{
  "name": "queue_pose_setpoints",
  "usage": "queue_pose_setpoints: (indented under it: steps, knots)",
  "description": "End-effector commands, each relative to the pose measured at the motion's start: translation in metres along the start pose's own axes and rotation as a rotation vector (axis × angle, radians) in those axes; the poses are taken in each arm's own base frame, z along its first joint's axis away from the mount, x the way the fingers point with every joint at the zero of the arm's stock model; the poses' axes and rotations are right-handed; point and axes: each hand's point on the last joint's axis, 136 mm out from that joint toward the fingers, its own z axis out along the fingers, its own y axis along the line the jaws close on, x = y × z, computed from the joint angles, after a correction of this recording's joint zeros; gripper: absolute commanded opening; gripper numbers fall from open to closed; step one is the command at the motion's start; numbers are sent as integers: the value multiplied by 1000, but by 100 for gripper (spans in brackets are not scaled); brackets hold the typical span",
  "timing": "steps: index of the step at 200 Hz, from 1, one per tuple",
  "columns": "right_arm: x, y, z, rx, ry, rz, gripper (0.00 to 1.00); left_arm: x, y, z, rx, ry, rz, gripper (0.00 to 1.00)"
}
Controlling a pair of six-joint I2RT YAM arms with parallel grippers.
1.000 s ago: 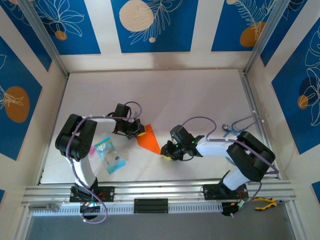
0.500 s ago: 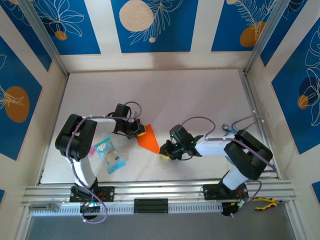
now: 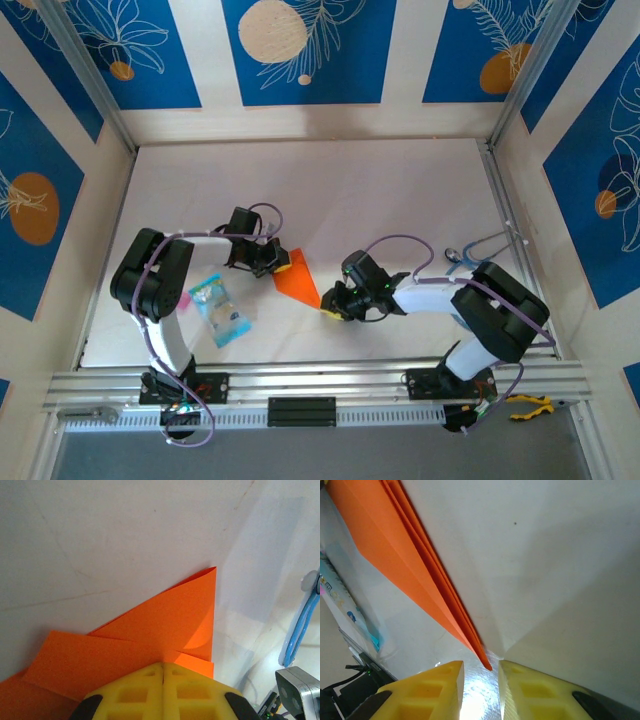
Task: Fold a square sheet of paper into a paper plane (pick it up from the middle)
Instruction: Fourth fold the wing at the center of the table, then turn over the paper at the center of the table.
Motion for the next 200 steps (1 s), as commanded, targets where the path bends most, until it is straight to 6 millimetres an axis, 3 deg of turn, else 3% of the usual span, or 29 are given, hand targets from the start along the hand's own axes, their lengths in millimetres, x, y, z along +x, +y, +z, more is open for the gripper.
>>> queue_pose_setpoints:
  steps: [1, 200]
  knots:
    - [3, -2, 4, -10, 30, 20, 25, 1, 18, -3, -52, -12, -48, 6]
    - [-18, 25, 9, -143, -11, -56, 25, 1, 16, -4, -41, -12, -52, 6]
